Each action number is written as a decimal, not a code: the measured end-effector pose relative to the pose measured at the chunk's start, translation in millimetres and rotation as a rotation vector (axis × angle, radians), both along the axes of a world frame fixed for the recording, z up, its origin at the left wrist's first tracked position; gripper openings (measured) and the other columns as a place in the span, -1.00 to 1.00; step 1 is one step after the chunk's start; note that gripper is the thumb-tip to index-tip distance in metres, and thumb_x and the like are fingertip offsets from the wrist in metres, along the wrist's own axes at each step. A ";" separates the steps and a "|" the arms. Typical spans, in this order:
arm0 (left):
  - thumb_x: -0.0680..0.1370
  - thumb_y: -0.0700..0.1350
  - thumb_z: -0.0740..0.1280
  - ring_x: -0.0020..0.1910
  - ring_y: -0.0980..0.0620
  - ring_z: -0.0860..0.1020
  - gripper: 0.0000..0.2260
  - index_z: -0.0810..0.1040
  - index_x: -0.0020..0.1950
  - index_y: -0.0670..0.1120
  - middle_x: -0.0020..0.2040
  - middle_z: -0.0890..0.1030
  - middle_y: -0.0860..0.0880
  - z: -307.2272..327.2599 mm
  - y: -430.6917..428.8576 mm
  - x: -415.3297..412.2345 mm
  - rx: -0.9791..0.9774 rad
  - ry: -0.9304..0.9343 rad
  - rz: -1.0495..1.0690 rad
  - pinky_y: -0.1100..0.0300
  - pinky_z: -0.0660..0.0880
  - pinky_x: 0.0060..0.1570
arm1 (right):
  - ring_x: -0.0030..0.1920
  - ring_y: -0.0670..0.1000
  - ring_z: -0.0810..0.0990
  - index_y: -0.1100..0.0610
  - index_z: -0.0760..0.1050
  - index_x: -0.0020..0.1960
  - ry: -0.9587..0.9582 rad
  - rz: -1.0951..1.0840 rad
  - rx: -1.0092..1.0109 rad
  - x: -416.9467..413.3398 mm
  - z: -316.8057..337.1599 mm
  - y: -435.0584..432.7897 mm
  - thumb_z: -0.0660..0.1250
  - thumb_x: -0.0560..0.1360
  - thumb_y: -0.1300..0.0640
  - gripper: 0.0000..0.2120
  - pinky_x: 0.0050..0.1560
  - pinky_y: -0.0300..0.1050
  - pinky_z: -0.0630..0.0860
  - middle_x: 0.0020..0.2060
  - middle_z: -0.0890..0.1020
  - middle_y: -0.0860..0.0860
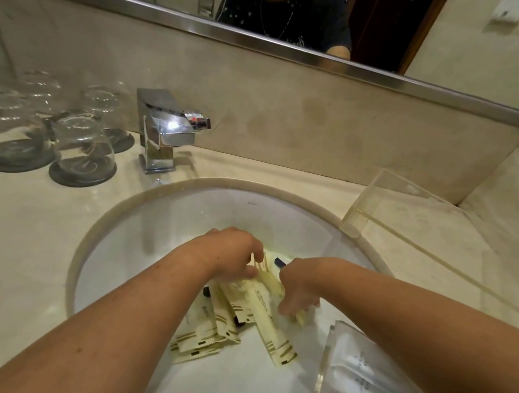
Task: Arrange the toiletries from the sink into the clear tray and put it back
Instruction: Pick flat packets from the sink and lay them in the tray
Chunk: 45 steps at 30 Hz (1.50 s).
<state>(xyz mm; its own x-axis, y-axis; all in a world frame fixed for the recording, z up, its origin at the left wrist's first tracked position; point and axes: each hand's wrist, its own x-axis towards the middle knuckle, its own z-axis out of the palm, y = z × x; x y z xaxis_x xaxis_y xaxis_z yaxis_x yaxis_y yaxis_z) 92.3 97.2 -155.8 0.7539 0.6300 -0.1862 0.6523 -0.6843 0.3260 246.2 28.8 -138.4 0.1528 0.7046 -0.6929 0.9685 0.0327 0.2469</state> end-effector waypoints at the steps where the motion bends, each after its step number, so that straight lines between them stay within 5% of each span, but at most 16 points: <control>1: 0.60 0.09 0.34 0.20 0.02 0.48 -0.71 0.54 0.33 0.14 0.12 0.56 0.12 0.8 -0.8 -0.2 0.001 -0.005 -0.003 0.13 0.34 0.08 | -0.27 0.06 0.63 0.10 0.52 -0.24 -0.002 0.007 0.031 3.9 0.8 -0.8 0.31 0.45 -0.13 -0.71 -0.05 -0.05 0.65 -0.41 0.61 -0.02; 7: 0.58 0.06 0.38 0.27 0.01 0.44 -0.58 0.43 0.43 0.16 0.22 0.52 0.06 3.7 -3.2 -1.5 -0.022 -0.017 0.010 0.05 0.45 0.25 | -0.26 0.08 0.56 0.15 0.53 -0.19 0.045 -0.005 0.288 22.7 15.1 -8.0 0.27 0.50 -0.07 -0.71 -0.34 -0.15 0.46 -0.32 0.57 0.04; 19: 0.57 0.09 0.40 0.38 0.01 0.37 -0.38 0.23 0.58 0.14 0.41 0.39 0.04 12.6 -10.0 -4.6 0.139 -0.173 0.011 0.02 0.42 0.34 | -0.39 0.07 0.38 0.18 0.35 -0.34 0.265 -0.267 0.690 54.4 48.6 -47.3 0.25 0.53 -0.03 -0.63 -0.35 -0.10 0.34 -0.40 0.43 0.05; 23: 0.54 0.16 0.41 0.41 0.02 0.31 -0.29 0.15 0.61 0.16 0.50 0.28 0.07 22.4 -22.7 -1.7 0.261 -0.259 -0.026 0.05 0.39 0.35 | -0.30 0.18 0.54 0.27 0.50 -0.23 0.397 -0.317 0.821 58.3 66.0 -71.4 0.24 0.49 -0.07 -0.62 -0.32 0.00 0.45 -0.33 0.61 0.12; 25: 0.51 0.17 0.43 0.44 0.02 0.30 -0.23 0.11 0.62 0.16 0.54 0.22 0.08 27.1 -31.0 0.3 0.338 -0.307 -0.030 0.03 0.40 0.36 | -0.27 0.13 0.60 0.24 0.55 -0.22 0.474 -0.330 0.857 58.0 74.7 -83.6 0.23 0.47 -0.08 -0.62 -0.25 0.02 0.52 -0.29 0.67 0.13; 29: 0.48 0.16 0.46 0.53 0.03 0.24 -0.21 0.12 0.61 0.16 0.60 0.18 0.10 40.9 -48.8 0.9 0.459 -0.398 -0.065 0.00 0.38 0.42 | -0.45 -0.14 0.48 0.15 0.58 -0.28 0.557 -0.336 0.898 56.4 90.3 -108.9 0.26 0.51 0.01 -0.70 -0.41 -0.23 0.34 -0.39 0.66 -0.01; 36: 0.50 0.17 0.46 0.49 0.19 0.27 -0.34 0.28 0.54 0.22 0.48 0.36 0.25 77.7 -91.1 -9.0 0.366 -0.549 -0.121 0.04 0.32 0.47 | -0.41 -0.10 0.45 0.12 0.50 -0.34 0.767 -0.329 0.919 59.7 106.9 -156.4 0.21 0.45 -0.03 -0.71 -0.33 -0.08 0.40 -0.45 0.53 -0.07; 40: 0.47 0.19 0.46 0.36 0.25 0.37 -0.40 0.37 0.48 0.23 0.33 0.47 0.30 90.7 -118.3 -12.7 0.304 -0.587 -0.143 0.09 0.41 0.36 | -0.38 -0.07 0.38 0.23 0.46 -0.28 0.796 -0.280 0.896 62.6 108.7 -180.2 0.21 0.49 0.02 -0.69 -0.33 0.00 0.34 -0.41 0.46 0.07; 45: 0.45 0.19 0.49 0.27 0.23 0.44 -0.45 0.44 0.42 0.24 0.20 0.55 0.32 95.1 -140.0 -20.8 0.249 -0.601 -0.138 0.22 0.46 0.24 | -0.38 -0.07 0.35 0.24 0.43 -0.28 0.838 -0.295 0.870 64.1 106.9 -205.2 0.23 0.51 0.08 -0.72 -0.32 -0.04 0.30 -0.42 0.39 -0.02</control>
<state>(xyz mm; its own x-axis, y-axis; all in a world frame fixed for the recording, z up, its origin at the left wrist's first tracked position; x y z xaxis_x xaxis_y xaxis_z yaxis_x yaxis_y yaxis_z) 71.5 -42.7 -60.7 0.7580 0.4898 0.4308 0.3069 -0.8506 0.4270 310.3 -176.4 -31.5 0.1197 0.9925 0.0262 0.7804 -0.0777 -0.6204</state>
